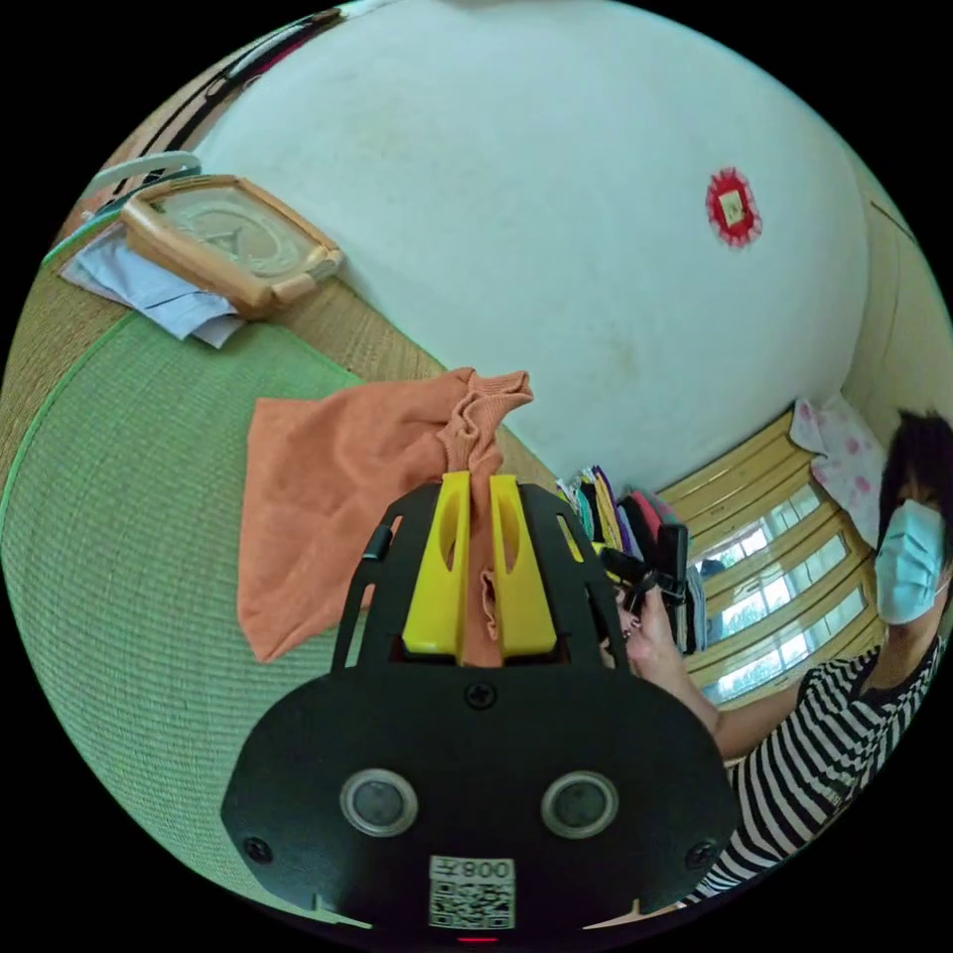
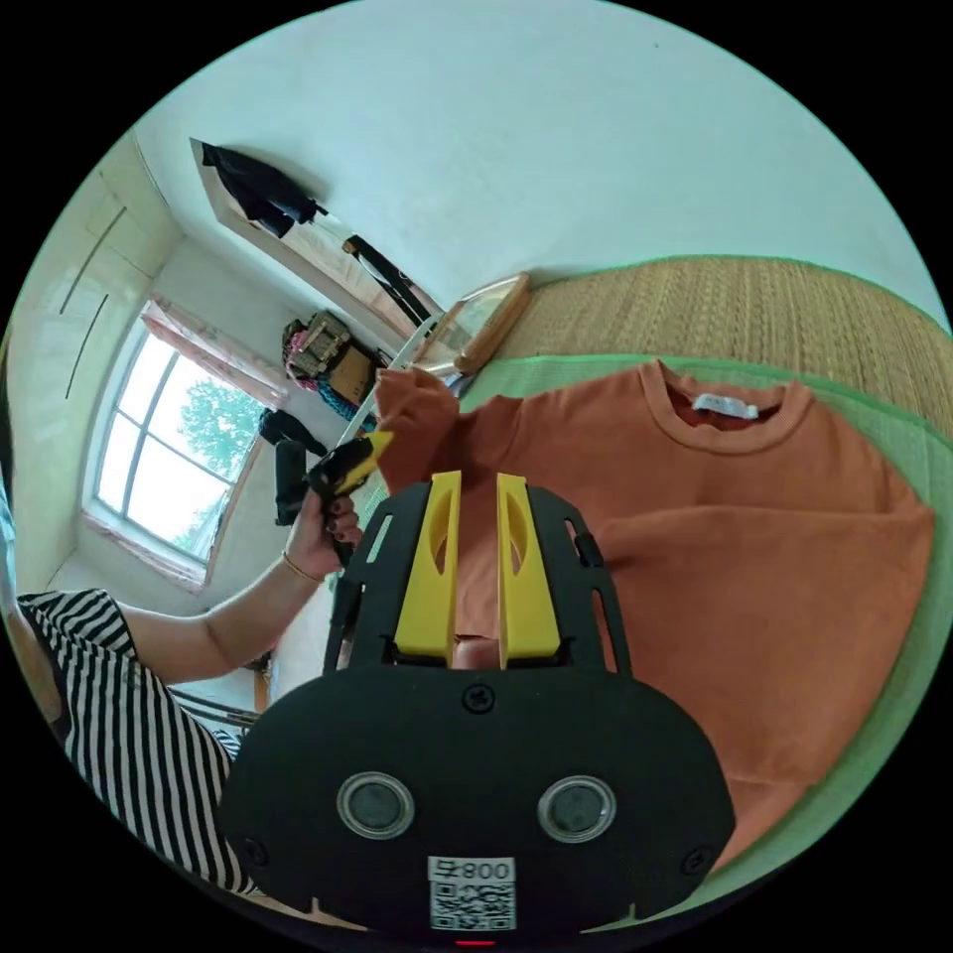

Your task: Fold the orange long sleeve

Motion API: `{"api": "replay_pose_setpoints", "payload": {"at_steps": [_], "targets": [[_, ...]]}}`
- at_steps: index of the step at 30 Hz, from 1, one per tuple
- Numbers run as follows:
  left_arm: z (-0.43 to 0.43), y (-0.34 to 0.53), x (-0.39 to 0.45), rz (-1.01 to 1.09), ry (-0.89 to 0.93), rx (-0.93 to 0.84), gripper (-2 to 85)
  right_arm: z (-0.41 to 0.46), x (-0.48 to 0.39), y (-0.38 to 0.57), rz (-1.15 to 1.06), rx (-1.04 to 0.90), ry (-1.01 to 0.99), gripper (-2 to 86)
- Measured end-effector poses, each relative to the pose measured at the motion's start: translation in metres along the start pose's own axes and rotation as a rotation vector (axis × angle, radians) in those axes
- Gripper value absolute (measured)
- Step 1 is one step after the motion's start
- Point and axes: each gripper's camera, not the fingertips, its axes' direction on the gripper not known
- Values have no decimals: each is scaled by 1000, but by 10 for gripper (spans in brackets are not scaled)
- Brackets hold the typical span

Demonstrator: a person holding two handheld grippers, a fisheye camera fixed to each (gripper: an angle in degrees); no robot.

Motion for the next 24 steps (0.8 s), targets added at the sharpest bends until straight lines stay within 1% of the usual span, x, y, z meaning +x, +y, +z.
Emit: {"api": "replay_pose_setpoints", "payload": {"at_steps": [2, 4, 9, 13, 15, 17, 20, 22, 24], "targets": [[21, 4, 17, 24, 10, -56, 32, 8, 3, -13, -10, -8, -13, 81], [41, 8, 43, 82, 12, -119, 32, 21, 15, -27, 5, -30, -71, 94], [62, 14, 96, 214, -94, -206, 32, 34, 44, -33, 69, -46, -131, 105], [65, 12, 133, 291, -166, -227, 31, 37, 65, -28, 107, -57, -140, 89], [65, 9, 147, 318, -186, -236, 29, 35, 71, -28, 88, -61, -166, 61], [64, 6, 162, 333, -206, -232, 28, 27, 71, -29, 65, -53, -148, 48], [59, -4, 191, 377, -178, -197, 27, -2, 66, -27, 14, 18, -154, 38], [54, -12, 224, 445, -140, -156, 26, -34, 59, -20, -42, 91, -155, 34], [55, -14, 251, 504, -124, -145, 26, -56, 60, -11, -65, 118, -141, 32]]}}
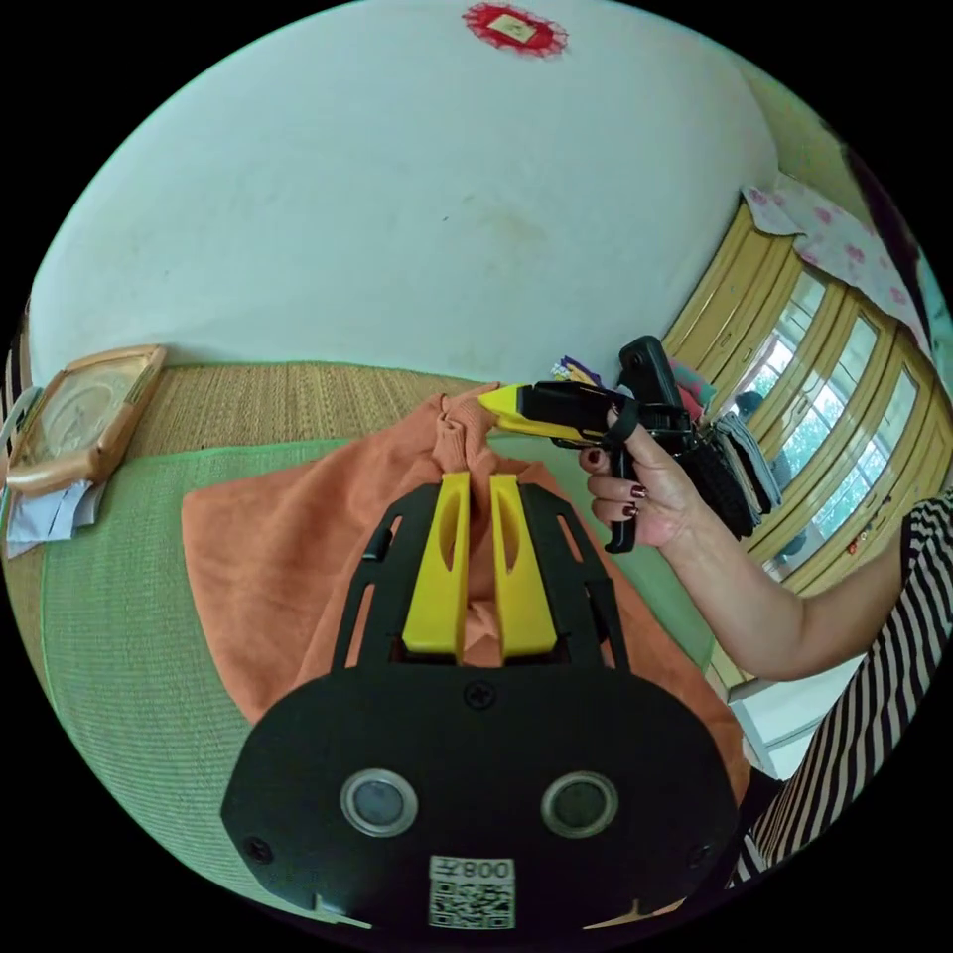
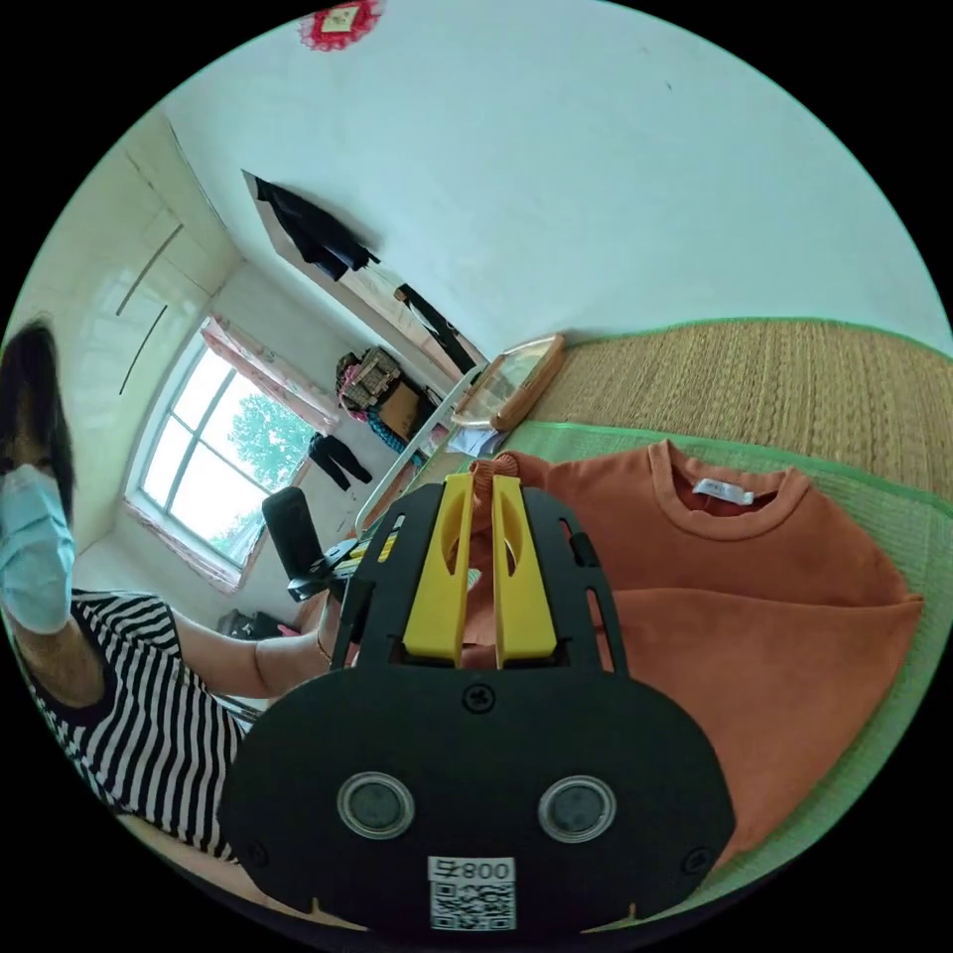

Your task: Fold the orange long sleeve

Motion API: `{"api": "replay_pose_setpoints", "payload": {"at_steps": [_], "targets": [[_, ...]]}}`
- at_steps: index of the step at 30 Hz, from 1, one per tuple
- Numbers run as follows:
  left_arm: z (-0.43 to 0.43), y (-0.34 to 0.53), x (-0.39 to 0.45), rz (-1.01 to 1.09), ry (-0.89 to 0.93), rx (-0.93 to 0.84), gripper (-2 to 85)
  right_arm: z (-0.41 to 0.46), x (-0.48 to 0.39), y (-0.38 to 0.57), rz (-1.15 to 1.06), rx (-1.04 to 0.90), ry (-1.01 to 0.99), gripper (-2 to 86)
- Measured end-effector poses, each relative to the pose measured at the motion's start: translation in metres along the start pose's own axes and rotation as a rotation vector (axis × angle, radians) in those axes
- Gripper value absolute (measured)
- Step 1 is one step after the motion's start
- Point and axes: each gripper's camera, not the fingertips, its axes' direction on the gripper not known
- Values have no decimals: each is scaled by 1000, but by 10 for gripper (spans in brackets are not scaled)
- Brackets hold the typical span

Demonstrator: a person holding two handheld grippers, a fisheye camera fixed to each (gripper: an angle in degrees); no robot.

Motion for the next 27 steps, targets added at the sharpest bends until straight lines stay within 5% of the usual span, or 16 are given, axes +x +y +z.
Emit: {"api": "replay_pose_setpoints", "payload": {"at_steps": [19, 27], "targets": [[71, -23, 117, 169, 34, -357, 46, -37, 80, 107, 326, -50, 115, 27], [73, -26, 149, 230, -23, -428, 57, -56, 48, 102, 377, 5, 165, 7]]}}
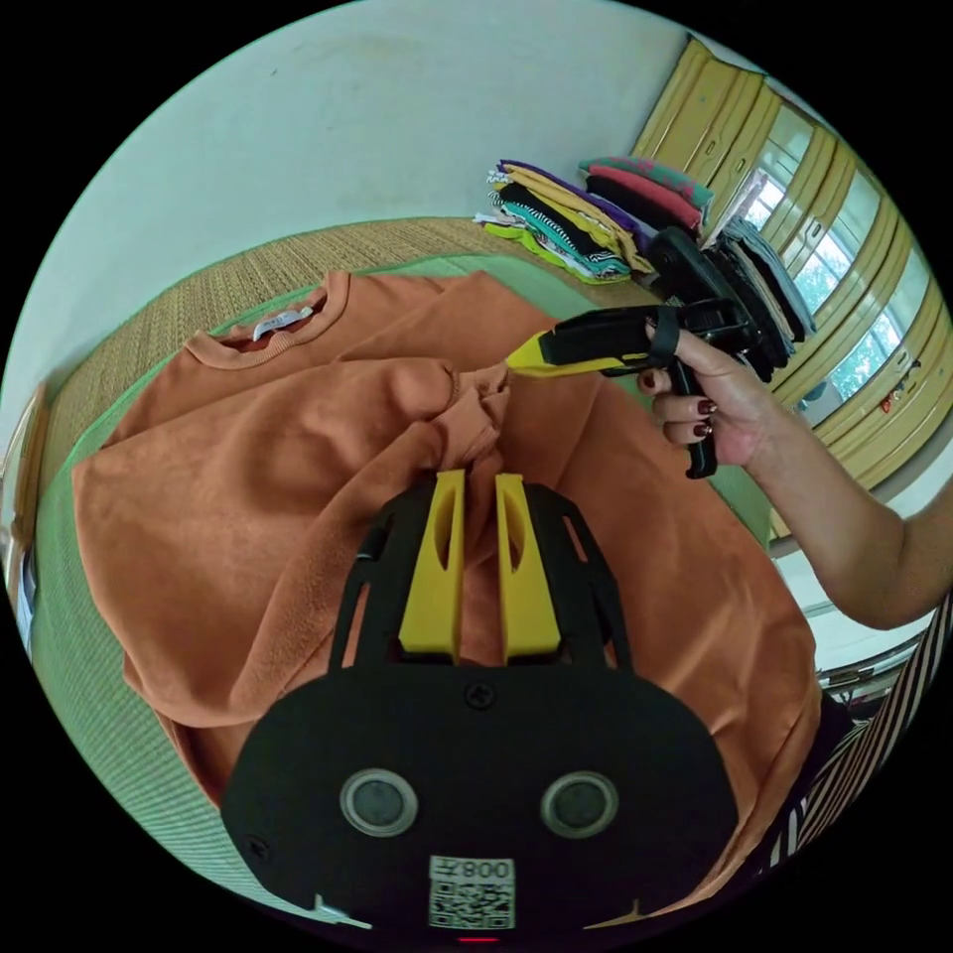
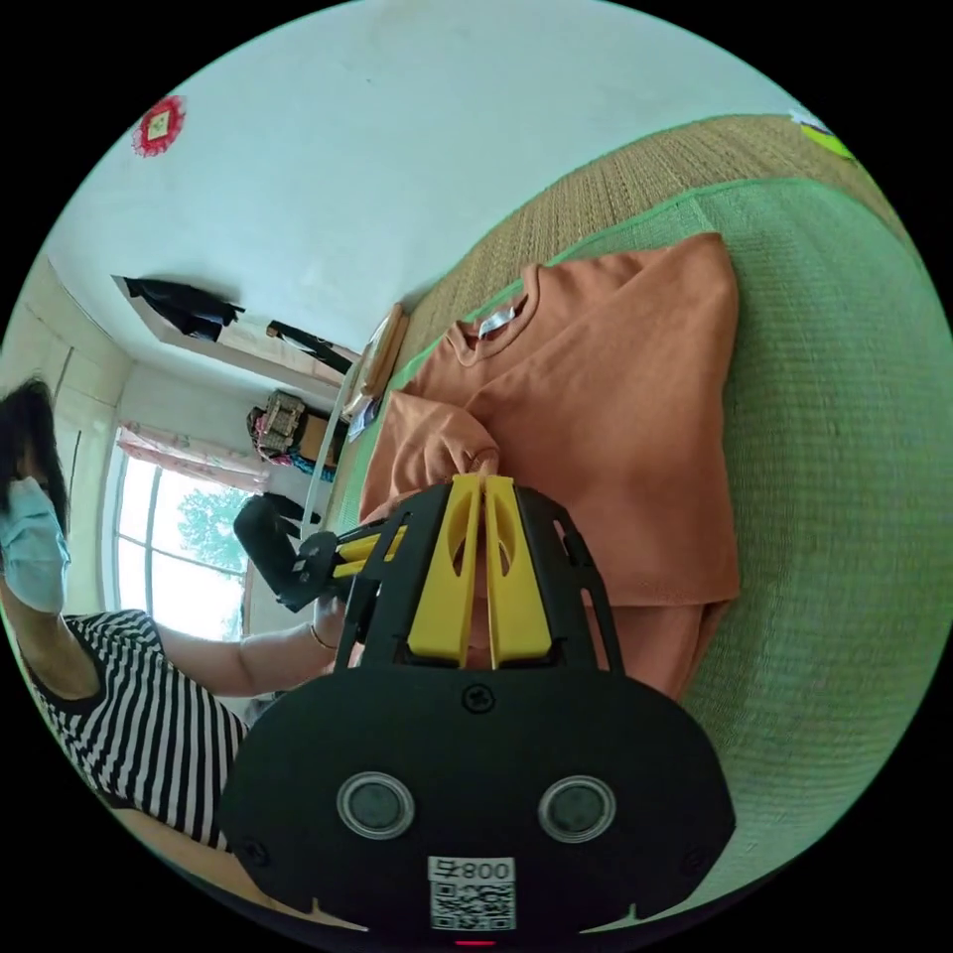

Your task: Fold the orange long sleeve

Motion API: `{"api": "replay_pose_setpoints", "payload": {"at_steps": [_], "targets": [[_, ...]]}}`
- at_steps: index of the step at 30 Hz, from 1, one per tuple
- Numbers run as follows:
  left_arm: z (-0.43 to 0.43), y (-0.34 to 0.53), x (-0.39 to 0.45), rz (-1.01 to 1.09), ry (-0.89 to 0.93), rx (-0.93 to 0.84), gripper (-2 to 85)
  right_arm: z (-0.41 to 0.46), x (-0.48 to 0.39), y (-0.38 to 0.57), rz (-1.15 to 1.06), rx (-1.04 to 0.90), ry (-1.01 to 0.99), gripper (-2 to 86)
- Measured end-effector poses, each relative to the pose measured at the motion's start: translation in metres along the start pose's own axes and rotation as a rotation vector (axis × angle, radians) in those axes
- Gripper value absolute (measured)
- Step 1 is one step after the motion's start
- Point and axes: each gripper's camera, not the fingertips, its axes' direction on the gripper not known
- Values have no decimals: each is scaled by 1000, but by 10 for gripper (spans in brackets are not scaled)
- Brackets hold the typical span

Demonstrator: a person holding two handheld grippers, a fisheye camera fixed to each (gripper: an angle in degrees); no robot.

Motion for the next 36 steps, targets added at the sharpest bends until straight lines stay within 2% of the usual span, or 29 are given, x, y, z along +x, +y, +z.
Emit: {"api": "replay_pose_setpoints", "payload": {"at_steps": [3, 5, 11, 17, 19, 24, 28, 36], "targets": [[-6, -5, 12, 18, -37, -12, 65, -10, -43, -9, -49, 70, 82, 2], [-14, -7, 19, 29, -41, -13, 70, -6, -74, -17, -104, 98, 68, 1], [-74, 13, 33, 23, 53, 123, 72, 82, -192, -65, -357, -59, 26, 0], [-135, 72, -43, -360, -168, 227, 34, 194, -269, -125, -481, -191, 84, 1], [-131, 85, -79, -464, -157, 207, 19, 230, -290, -144, -512, -214, 124, 1], [-89, 84, -96, -450, -173, 9, 6, 298, -300, -170, -529, -332, 330, 1], [-81, 85, -80, -404, -240, 22, 3, 292, -299, -179, -487, -292, 218, 1], [-63, 86, -74, -419, -213, 35, 1, 273, -348, -167, -566, -163, 258, 2]]}}
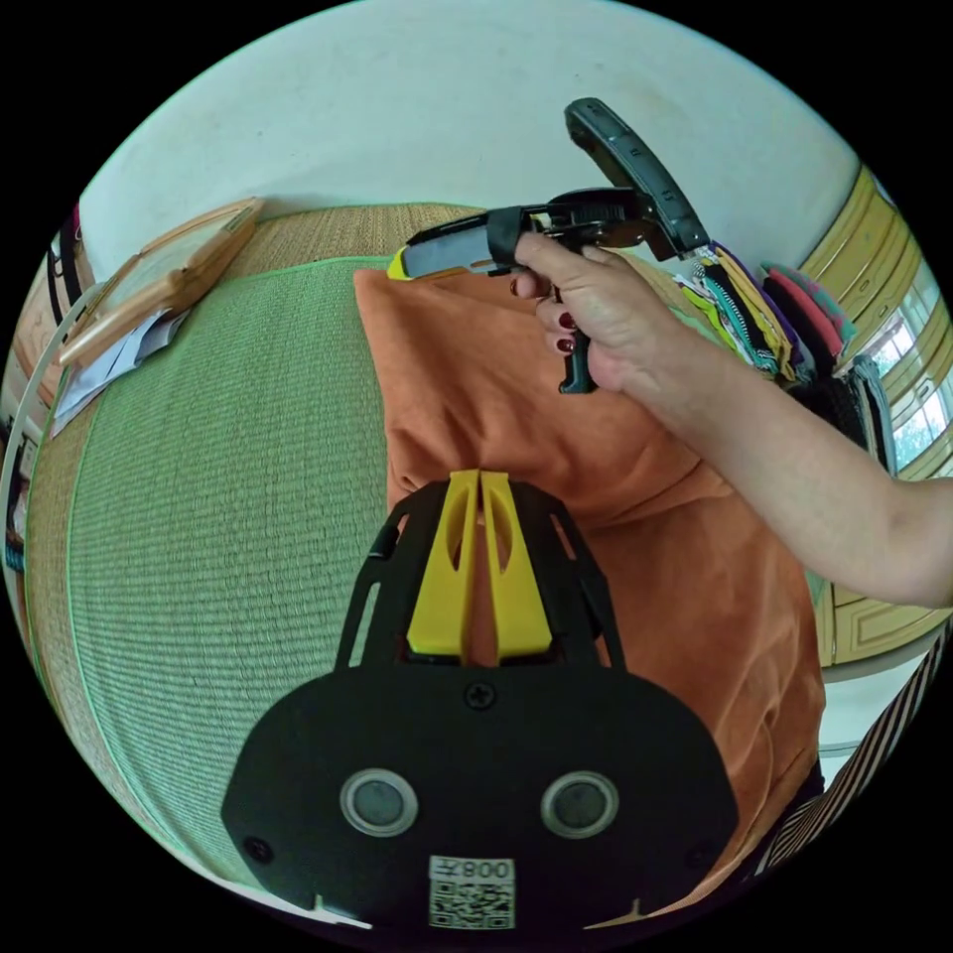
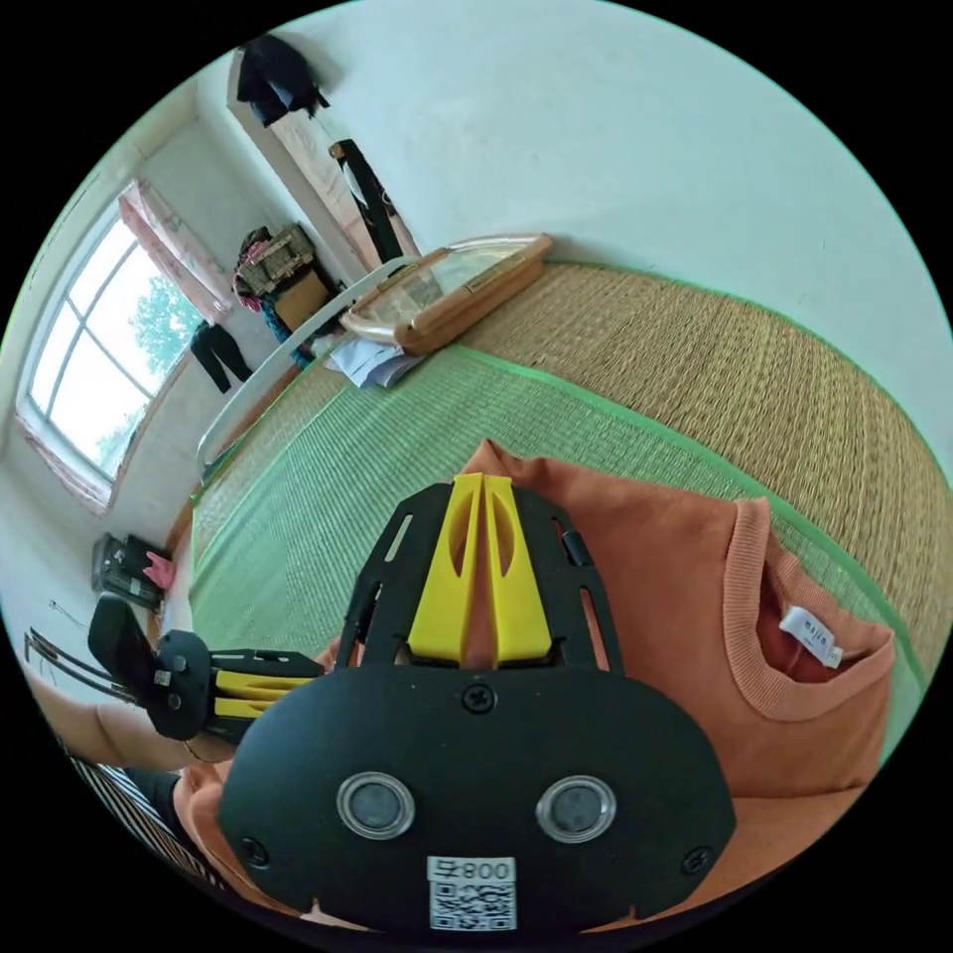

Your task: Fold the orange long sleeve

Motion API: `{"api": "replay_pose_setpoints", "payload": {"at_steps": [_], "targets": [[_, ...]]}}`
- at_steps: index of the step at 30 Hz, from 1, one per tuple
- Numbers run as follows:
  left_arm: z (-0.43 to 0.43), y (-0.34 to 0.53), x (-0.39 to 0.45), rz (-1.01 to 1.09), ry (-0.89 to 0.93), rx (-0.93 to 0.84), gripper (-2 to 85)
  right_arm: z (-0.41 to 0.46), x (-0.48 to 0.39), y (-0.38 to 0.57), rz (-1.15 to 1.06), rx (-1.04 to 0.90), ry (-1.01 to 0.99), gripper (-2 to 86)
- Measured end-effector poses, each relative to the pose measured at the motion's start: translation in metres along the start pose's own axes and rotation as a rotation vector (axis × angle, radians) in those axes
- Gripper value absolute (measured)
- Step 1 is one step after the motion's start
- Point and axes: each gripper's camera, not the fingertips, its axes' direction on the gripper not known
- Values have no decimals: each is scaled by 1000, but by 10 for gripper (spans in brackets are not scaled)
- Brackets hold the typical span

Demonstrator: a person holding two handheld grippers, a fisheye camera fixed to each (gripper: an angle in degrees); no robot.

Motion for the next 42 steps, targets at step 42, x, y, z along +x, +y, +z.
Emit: {"api": "replay_pose_setpoints", "payload": {"at_steps": [42], "targets": [[218, 1, 48, -99, 109, -43, 3, -106, 20, 390, 434, 53, 64, 0]]}}
